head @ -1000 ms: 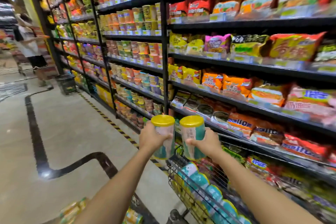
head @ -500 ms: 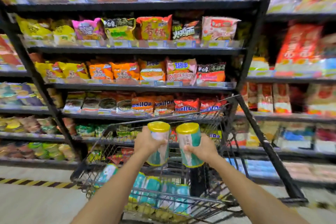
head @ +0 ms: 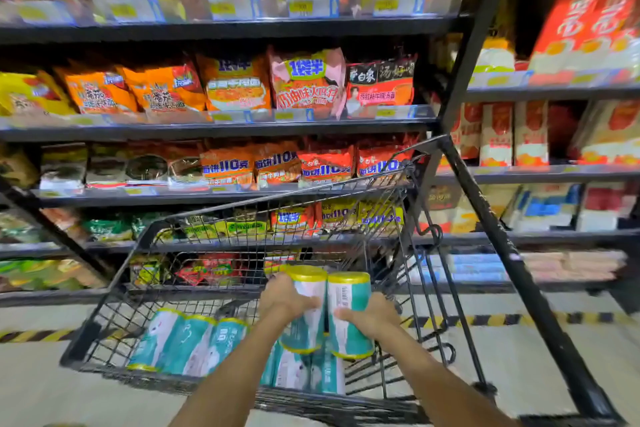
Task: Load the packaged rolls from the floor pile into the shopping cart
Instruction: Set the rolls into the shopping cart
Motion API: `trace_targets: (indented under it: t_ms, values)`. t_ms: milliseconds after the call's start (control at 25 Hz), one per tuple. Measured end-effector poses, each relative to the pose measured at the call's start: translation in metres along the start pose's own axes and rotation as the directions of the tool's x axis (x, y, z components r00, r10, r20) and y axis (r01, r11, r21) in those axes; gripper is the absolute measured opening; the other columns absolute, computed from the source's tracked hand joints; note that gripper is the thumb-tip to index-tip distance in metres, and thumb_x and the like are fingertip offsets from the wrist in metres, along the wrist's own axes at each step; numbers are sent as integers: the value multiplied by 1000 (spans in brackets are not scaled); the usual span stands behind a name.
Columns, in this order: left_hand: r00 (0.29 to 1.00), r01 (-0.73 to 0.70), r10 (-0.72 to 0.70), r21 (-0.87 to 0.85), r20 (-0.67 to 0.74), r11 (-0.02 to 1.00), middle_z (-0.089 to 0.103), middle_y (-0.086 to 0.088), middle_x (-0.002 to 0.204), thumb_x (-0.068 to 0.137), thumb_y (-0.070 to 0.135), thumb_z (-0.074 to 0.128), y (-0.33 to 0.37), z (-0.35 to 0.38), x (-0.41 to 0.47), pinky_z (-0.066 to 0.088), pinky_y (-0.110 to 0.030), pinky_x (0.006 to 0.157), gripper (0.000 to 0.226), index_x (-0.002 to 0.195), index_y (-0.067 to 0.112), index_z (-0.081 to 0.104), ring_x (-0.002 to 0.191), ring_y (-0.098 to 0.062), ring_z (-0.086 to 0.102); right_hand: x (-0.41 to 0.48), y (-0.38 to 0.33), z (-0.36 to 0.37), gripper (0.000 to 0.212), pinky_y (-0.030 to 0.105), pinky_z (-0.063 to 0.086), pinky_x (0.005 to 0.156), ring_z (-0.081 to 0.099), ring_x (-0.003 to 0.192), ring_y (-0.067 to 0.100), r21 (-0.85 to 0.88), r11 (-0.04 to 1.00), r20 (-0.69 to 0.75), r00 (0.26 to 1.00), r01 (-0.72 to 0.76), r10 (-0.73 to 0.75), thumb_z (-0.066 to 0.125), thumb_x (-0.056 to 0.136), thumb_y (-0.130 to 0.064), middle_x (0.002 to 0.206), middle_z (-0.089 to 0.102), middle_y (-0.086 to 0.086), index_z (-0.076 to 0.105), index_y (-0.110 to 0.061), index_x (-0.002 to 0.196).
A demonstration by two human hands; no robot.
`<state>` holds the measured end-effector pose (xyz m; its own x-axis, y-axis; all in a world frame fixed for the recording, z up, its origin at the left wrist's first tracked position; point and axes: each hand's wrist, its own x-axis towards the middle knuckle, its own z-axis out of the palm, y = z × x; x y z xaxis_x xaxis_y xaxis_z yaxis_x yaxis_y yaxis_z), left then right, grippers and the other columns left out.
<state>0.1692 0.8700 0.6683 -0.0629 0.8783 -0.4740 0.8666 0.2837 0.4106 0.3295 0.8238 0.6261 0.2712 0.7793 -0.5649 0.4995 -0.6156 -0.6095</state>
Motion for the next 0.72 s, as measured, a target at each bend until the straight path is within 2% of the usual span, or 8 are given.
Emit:
trace_targets:
  t_ms: [80,160,280,360,440,480,600,720]
  values:
    - [996,34,-39,55,84,998,59,-4,101,77,53,71,-9,11,17,46,-31,78,54,97,9,48,98,-23,58,10,5,18,48,24,37,56,54,73,16,-6,997,33,997,-72,72,73,71,-58,81,57,-1,51,-17,81]
    - [988,29,-44,100,150,995,57,-2,88,76,56,70,-17,21,31,44,-29,71,50,78,12,46,89,-20,58,16,9,32,46,23,38,57,55,74,14,-25,989,55,988,-144,145,71,73,-57,79,56,-4,56,-16,85]
    - [967,32,-80,197,243,980,63,-5,104,74,61,68,-32,36,53,44,-27,73,58,98,10,55,99,-19,60,25,15,55,52,22,41,68,57,86,15,-96,964,81,963,-249,257,69,75,-52,95,61,0,61,-13,109]
    - [952,35,-97,212,290,977,59,-5,104,74,61,68,-43,48,67,48,-26,82,56,98,12,57,101,-17,57,31,20,68,42,22,44,71,57,87,15,-120,945,96,944,-304,316,70,77,-47,94,61,0,61,-18,105]
    - [924,60,-129,197,359,978,56,-5,117,71,59,72,-55,64,76,48,-29,93,69,117,11,53,113,-20,54,33,26,78,28,24,47,75,54,84,15,-159,932,104,933,-326,344,68,82,-42,89,58,-1,57,-21,97]
    - [916,84,-149,186,374,979,55,-5,122,69,58,74,-58,69,74,47,-31,95,74,123,12,50,116,-22,53,28,23,77,24,23,46,76,53,85,15,-177,929,100,933,-324,345,66,84,-41,93,59,-1,57,-23,99]
    - [906,93,-173,218,386,972,55,-2,125,68,61,73,-66,87,77,45,-29,94,70,118,15,54,116,-21,52,34,29,88,40,23,47,78,63,102,20,-249,886,56,908,-391,416,63,84,-45,112,68,4,66,-13,106]
    - [914,61,-162,268,373,961,57,-2,125,72,64,68,-64,97,82,46,-29,91,72,121,14,52,116,-21,54,37,31,92,39,23,46,72,64,98,19,-259,866,37,892,-427,451,64,83,-44,109,69,3,67,-12,105]
